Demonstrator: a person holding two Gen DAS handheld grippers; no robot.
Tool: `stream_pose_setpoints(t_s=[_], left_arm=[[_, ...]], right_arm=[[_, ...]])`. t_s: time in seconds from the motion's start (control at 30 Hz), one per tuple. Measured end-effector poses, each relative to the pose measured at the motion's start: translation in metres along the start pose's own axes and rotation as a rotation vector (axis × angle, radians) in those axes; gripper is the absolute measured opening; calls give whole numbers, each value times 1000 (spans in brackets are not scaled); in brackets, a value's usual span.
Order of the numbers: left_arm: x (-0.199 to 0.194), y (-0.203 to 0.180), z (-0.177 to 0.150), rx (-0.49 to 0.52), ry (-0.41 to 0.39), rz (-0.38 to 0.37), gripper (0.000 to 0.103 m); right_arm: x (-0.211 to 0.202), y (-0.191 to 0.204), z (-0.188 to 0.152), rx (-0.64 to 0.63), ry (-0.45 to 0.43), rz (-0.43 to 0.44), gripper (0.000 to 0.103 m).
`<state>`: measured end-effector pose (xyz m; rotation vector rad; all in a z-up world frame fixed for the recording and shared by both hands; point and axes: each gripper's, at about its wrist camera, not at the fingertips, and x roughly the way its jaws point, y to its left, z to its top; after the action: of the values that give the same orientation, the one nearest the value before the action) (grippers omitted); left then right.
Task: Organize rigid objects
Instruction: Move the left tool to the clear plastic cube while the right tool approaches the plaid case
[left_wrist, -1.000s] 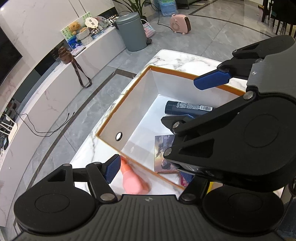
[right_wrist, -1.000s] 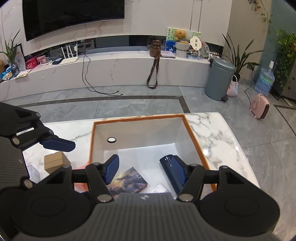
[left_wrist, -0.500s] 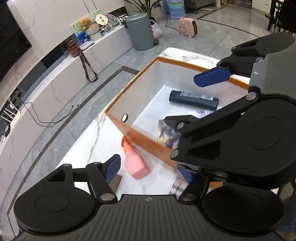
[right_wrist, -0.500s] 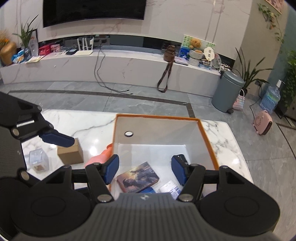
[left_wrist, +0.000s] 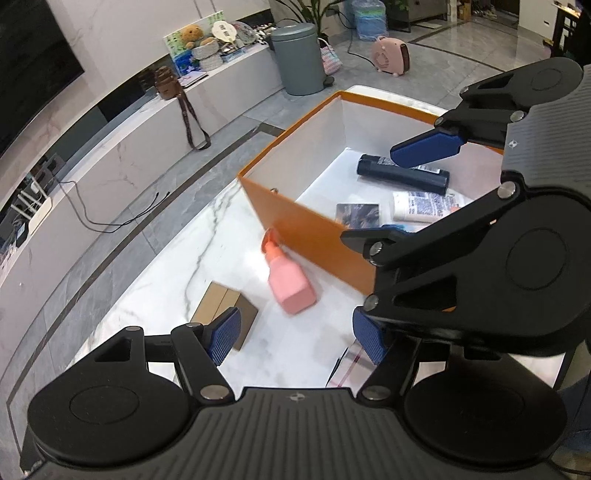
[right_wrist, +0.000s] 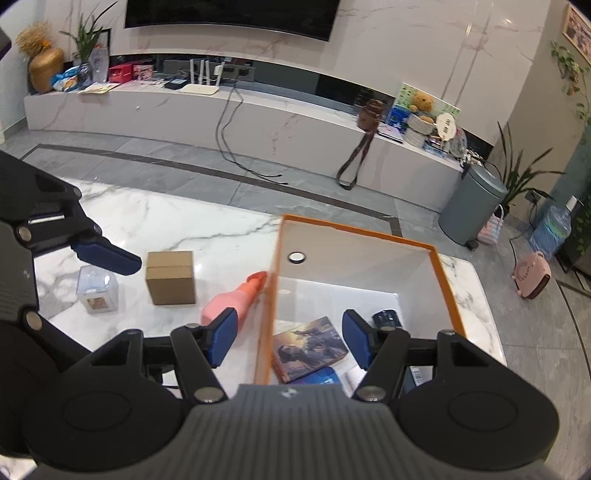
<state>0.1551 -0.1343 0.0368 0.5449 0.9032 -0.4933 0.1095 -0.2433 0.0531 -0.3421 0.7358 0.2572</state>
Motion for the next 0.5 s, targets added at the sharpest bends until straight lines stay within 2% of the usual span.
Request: stream_pose_setpoints(t_s=[0.37,0.5], left_arm=[[-5,43,-69,-130,-10,24,84],[1,65,-89,-194,-2,41,84]], right_arm=[[1,30,-16,-124,-6,36,65],[2,39,-25,-184,-7,59,70]])
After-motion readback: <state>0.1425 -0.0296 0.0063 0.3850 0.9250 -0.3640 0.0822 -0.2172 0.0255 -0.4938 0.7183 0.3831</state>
